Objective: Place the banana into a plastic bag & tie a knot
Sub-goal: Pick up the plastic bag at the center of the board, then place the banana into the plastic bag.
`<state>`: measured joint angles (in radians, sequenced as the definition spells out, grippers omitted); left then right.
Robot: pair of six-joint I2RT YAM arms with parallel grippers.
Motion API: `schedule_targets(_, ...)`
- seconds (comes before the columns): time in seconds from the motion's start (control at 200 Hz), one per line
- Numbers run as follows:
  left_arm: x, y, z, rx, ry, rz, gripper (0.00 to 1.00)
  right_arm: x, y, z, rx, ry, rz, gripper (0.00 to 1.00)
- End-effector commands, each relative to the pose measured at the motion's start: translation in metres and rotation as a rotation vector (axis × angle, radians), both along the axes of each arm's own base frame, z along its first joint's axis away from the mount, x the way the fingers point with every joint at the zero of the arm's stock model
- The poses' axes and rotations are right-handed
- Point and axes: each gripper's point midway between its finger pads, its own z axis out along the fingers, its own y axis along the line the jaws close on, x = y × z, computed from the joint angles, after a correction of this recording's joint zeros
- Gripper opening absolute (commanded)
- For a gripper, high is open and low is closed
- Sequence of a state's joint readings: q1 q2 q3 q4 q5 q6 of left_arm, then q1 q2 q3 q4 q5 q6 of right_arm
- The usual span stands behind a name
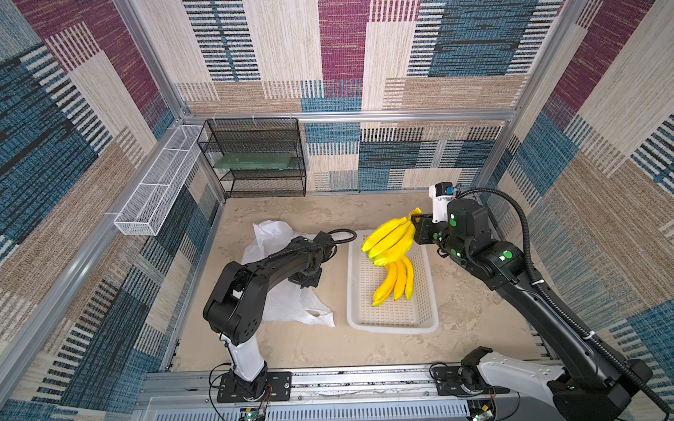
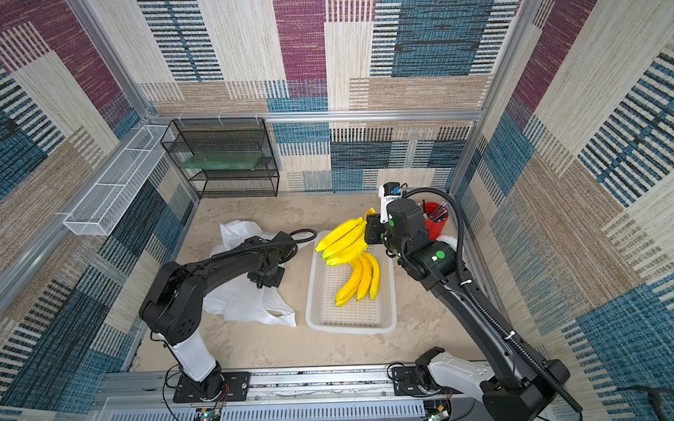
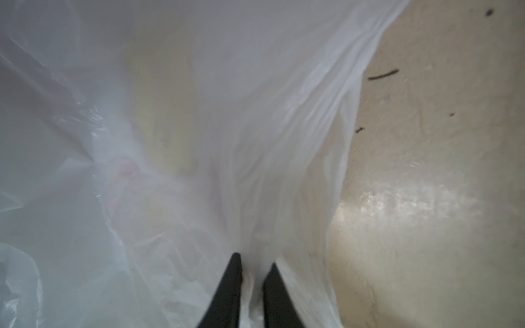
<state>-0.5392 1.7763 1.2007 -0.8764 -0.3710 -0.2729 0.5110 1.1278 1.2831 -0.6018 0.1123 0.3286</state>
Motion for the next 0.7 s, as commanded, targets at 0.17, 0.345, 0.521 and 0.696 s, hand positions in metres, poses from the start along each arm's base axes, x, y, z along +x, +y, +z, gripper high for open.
schedule_targets(0.17,0.014,-0.012,0.067,-0.139,-0.133,-0.021,0.00,-0.023,0.041,-0.021,0.013,0.015,0.177,0.00)
schedule_targets(0.345,0.000,-0.026,0.100,-0.304,-0.142,-0.071,0.00,-0.049,0.102,-0.050,0.064,0.075,0.333,0.00)
schedule_targets(0.521,-0.012,-0.029,0.119,-0.362,-0.149,-0.117,0.00,-0.009,0.112,-0.060,0.113,0.093,0.258,0.00)
schedule_targets(0.696,-0.010,-0.034,0.144,-0.398,-0.172,-0.124,0.00,0.020,0.151,-0.064,0.079,0.103,0.260,0.00)
